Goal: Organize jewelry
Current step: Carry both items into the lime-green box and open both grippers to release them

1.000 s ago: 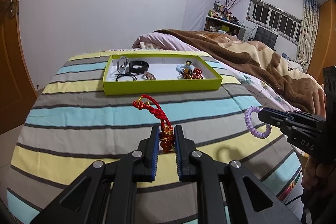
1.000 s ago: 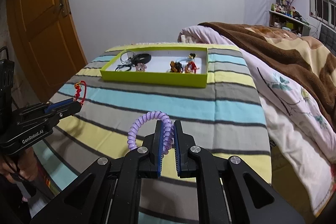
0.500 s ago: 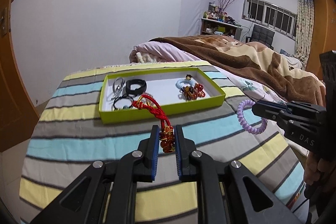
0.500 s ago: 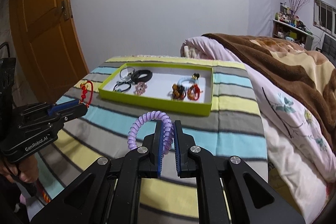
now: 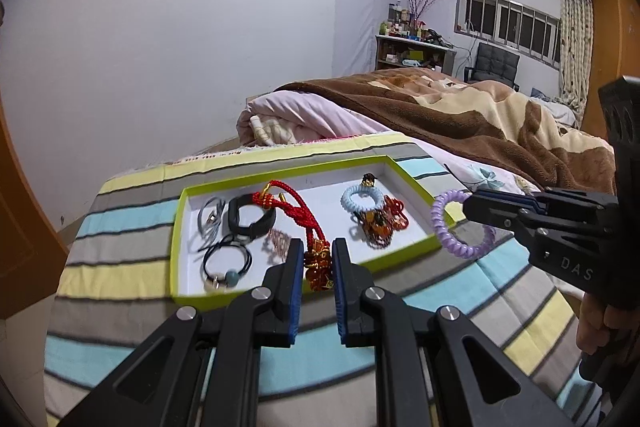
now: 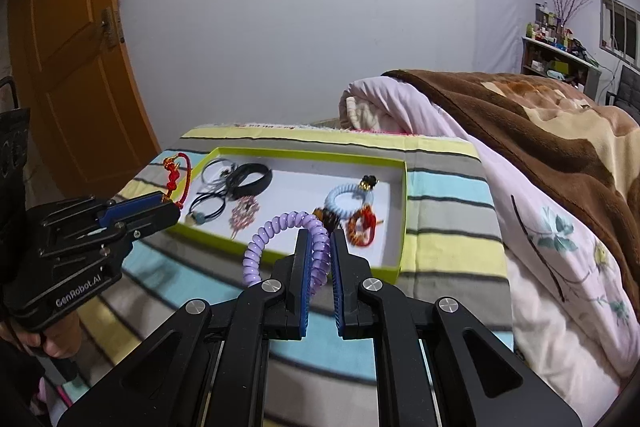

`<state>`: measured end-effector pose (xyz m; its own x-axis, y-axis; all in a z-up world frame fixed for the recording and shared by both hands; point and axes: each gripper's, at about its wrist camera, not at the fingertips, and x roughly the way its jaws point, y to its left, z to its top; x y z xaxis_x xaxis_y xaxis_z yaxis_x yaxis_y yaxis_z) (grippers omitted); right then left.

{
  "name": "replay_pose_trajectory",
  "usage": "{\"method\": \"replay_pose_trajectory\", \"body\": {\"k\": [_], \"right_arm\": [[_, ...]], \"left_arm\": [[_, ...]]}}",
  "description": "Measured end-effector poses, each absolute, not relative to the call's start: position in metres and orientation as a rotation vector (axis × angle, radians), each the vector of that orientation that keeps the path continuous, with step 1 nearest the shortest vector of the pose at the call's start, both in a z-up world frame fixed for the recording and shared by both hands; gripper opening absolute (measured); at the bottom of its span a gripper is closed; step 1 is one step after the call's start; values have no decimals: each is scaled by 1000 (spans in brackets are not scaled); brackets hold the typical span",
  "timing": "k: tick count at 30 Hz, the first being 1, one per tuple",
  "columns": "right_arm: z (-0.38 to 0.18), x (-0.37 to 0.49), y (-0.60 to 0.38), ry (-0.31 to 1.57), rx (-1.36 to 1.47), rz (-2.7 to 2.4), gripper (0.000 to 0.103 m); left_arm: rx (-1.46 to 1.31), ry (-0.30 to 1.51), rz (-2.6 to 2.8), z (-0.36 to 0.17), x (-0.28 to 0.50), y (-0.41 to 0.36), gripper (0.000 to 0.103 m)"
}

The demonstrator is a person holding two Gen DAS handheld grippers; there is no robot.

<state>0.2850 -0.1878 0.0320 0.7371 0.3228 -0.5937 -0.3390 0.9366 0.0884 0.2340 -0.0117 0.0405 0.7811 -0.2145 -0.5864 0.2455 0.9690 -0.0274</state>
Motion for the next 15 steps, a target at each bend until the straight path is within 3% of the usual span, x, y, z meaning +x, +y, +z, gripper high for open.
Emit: {"method": "replay_pose_trajectory", "body": {"k": [15], "right_arm": [[9, 377, -186, 728, -23, 318, 9]], "left_arm": [[65, 709, -260, 13, 307, -15, 15]]}}
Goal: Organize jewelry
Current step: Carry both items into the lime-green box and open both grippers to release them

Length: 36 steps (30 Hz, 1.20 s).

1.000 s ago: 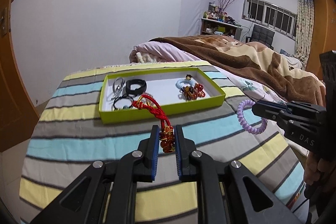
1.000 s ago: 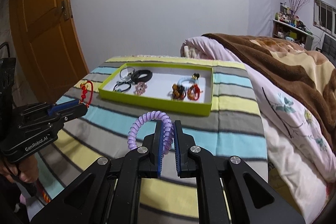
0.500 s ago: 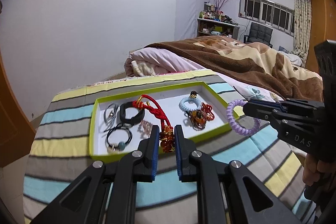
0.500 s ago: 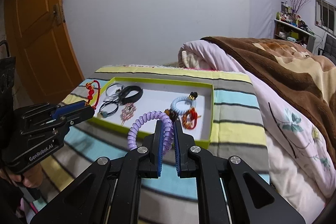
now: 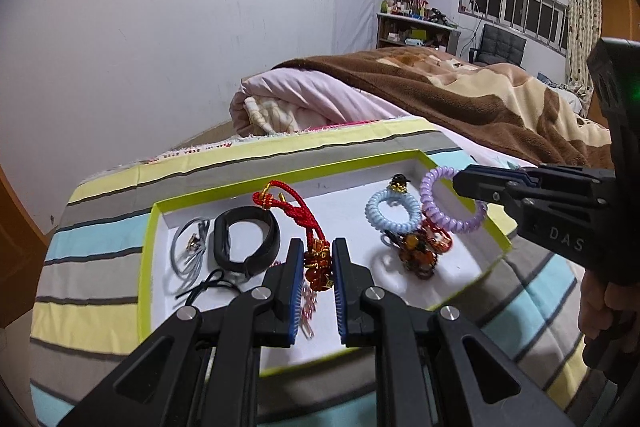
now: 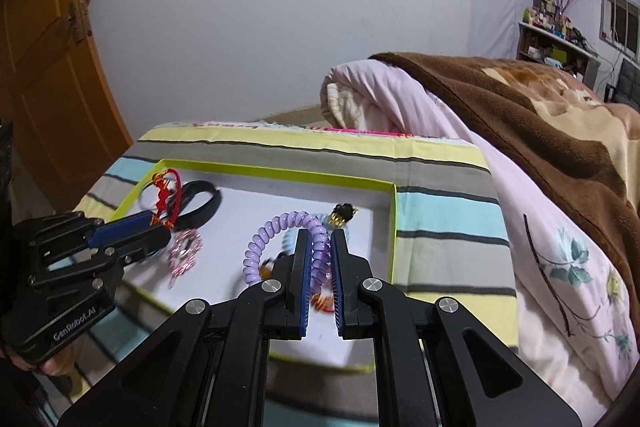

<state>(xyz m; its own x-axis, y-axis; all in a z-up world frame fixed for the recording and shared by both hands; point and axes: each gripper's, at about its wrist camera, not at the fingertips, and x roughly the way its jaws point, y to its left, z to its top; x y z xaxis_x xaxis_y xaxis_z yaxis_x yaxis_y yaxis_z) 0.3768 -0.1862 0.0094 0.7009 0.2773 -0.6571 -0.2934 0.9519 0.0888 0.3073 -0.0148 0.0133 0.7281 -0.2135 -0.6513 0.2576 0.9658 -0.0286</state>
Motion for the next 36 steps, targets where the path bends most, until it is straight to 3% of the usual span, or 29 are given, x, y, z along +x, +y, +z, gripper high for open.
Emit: {"method": "replay_pose_trajectory", "body": {"k": [29, 36], "right_arm": [[-19, 440, -171, 842, 8, 341, 10], [-16, 432, -170, 831, -4, 342, 15]], "left_arm": [[41, 810, -310, -19, 344, -22, 16], [29, 799, -308, -17, 339, -20, 20]]}}
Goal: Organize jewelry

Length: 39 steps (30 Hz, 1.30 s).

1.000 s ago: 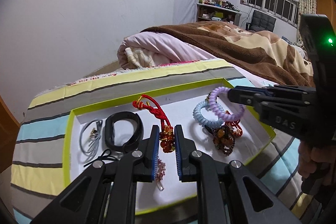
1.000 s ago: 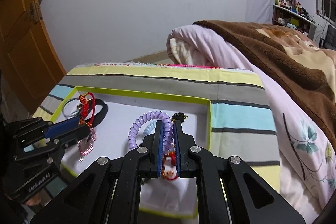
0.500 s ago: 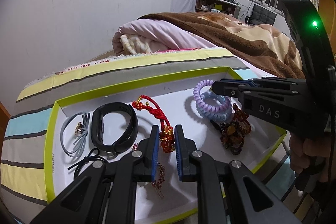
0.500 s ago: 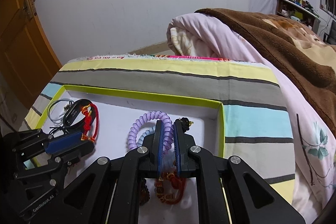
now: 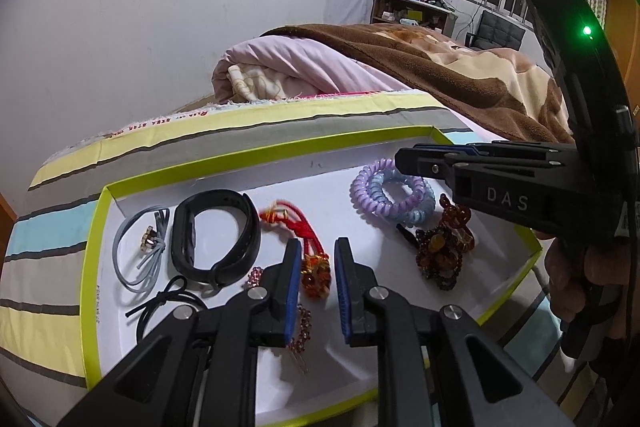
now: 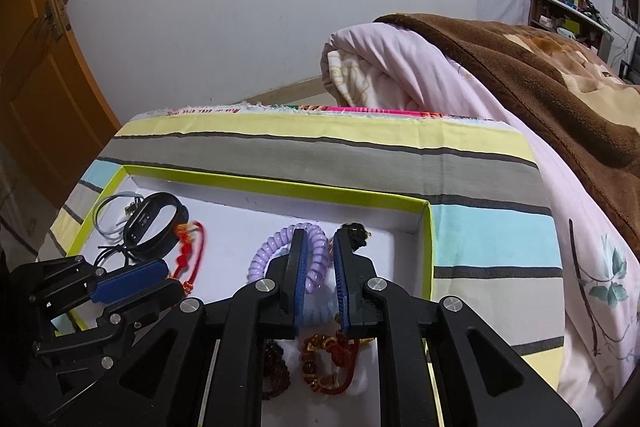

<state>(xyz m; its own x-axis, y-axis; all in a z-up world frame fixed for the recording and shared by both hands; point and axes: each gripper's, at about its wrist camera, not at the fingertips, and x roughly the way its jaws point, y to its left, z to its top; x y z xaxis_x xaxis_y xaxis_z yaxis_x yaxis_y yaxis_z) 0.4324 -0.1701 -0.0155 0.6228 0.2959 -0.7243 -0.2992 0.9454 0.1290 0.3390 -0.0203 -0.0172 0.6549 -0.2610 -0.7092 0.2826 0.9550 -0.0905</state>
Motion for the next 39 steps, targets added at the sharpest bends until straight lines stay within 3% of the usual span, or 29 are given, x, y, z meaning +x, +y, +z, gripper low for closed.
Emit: {"method": "replay_pose_trajectory", "body": {"k": [7, 22, 39], "right_arm": [[-3, 406, -176, 792, 9, 349, 27], [24, 284, -182, 704, 14, 368, 28], [20, 163, -185, 667, -2, 348, 28]], "left_arm": [[37, 757, -298, -4, 320, -18, 21], [-10, 671, -202, 32, 228, 1, 23], [-34, 638, -97, 30, 120, 9, 23]]}}
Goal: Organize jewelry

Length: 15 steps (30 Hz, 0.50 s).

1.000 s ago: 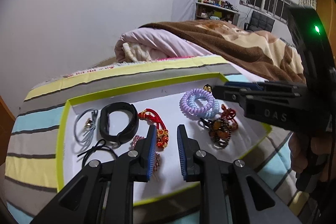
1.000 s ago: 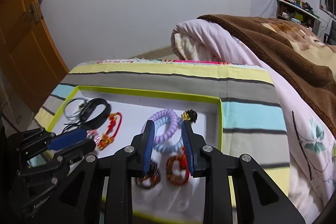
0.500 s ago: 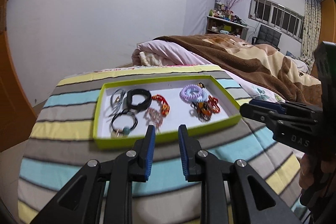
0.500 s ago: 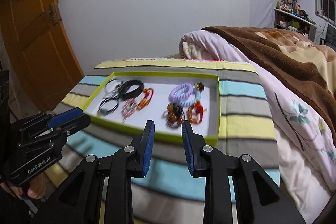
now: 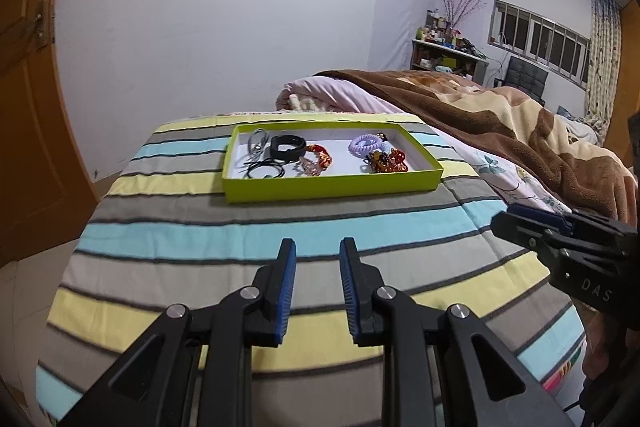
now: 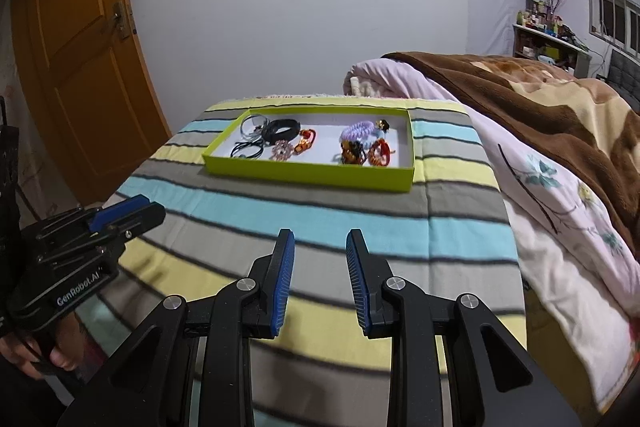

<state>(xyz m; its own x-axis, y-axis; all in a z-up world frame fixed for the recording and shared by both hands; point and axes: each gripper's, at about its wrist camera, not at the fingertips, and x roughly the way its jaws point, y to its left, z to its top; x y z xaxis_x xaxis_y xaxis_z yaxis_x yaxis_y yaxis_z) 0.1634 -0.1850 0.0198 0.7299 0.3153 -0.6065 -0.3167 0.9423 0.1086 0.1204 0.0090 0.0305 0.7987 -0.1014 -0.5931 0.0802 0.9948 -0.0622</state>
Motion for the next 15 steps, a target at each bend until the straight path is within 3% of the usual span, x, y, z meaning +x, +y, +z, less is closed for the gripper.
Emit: {"method": "replay_pose_trajectory", "body": {"k": [15], "right_arm": [[16, 114, -180, 647, -46, 332, 28]], "left_arm": [[-47, 635, -45, 24, 73, 14, 23]]}}
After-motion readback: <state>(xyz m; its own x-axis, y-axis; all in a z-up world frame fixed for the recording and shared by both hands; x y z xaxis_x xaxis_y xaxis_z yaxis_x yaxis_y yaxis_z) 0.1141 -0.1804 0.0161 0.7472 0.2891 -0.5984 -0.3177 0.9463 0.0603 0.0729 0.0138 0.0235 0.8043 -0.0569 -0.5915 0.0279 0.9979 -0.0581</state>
